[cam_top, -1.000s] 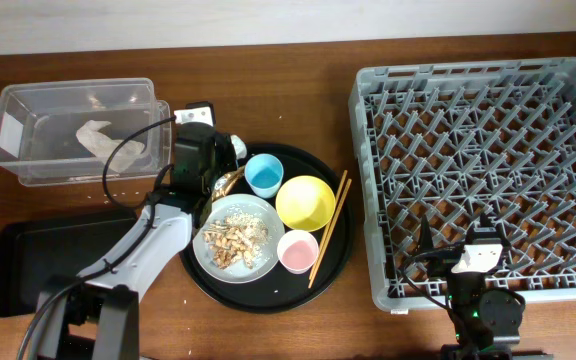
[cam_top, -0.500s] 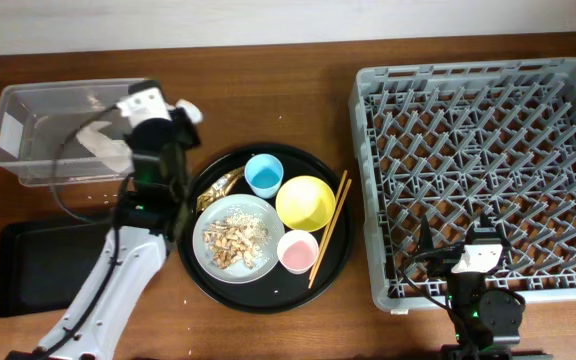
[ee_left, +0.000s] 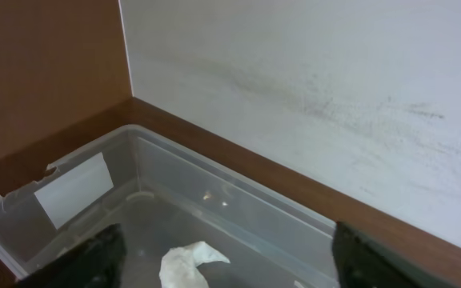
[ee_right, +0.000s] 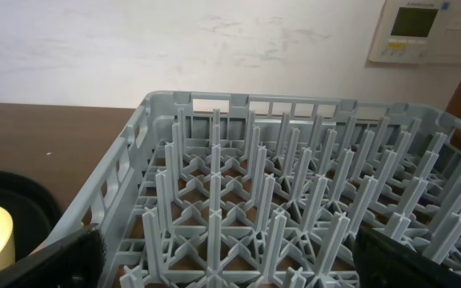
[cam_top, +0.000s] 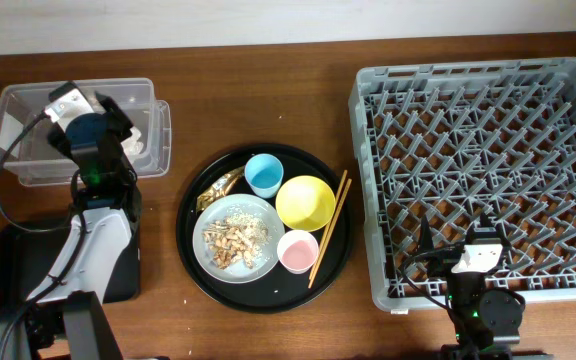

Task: Sort waste into correct bins and load items into the dishwasher rack

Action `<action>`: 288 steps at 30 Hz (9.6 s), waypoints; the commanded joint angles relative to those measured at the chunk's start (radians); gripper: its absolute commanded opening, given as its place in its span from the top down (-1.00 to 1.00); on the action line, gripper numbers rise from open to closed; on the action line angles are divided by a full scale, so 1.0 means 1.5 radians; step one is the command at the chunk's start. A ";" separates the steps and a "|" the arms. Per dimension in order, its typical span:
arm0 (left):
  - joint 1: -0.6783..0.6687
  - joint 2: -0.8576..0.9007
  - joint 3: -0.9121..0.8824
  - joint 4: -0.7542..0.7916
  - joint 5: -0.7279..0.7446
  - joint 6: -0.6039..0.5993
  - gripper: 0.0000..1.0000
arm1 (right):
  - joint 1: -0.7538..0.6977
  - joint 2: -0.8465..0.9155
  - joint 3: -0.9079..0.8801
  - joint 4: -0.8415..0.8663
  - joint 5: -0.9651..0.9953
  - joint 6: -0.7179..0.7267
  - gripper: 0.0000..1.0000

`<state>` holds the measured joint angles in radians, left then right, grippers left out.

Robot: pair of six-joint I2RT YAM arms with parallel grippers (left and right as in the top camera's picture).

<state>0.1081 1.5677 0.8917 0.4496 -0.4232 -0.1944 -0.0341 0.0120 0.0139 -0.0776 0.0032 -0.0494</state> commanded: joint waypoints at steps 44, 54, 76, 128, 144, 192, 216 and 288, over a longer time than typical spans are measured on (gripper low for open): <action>-0.107 -0.008 -0.011 -0.564 0.477 0.290 -0.98 | -0.004 -0.005 -0.006 -0.002 0.004 0.001 -0.97; -0.111 0.073 -0.011 -0.467 0.478 0.335 -0.79 | -0.004 -0.005 -0.006 -0.002 0.004 0.001 -0.97; -0.149 0.134 -0.010 -0.367 0.511 0.351 -0.27 | -0.004 -0.005 -0.006 -0.002 0.004 0.001 -0.97; -0.119 -0.083 -0.009 -0.148 0.162 0.087 0.98 | -0.004 -0.005 -0.006 -0.002 0.004 0.001 -0.97; 0.065 0.102 -0.007 0.139 0.162 0.085 0.01 | -0.004 -0.005 -0.006 -0.002 0.004 0.001 -0.97; -0.259 -0.415 -0.017 -1.019 0.536 -0.099 -0.27 | -0.004 -0.005 -0.006 -0.002 0.004 0.001 -0.97; -0.325 -0.290 -0.017 -0.952 0.406 -0.079 -0.83 | -0.004 -0.005 -0.006 -0.002 0.004 0.001 -0.97; -0.018 -0.390 0.026 -0.957 0.219 -0.194 -0.98 | -0.004 -0.005 -0.006 0.022 -0.544 0.360 -0.97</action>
<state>0.0765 0.9901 0.9146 -0.9840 -0.0906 -0.4732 -0.0341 0.0120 0.0135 -0.0441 -0.6632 0.2821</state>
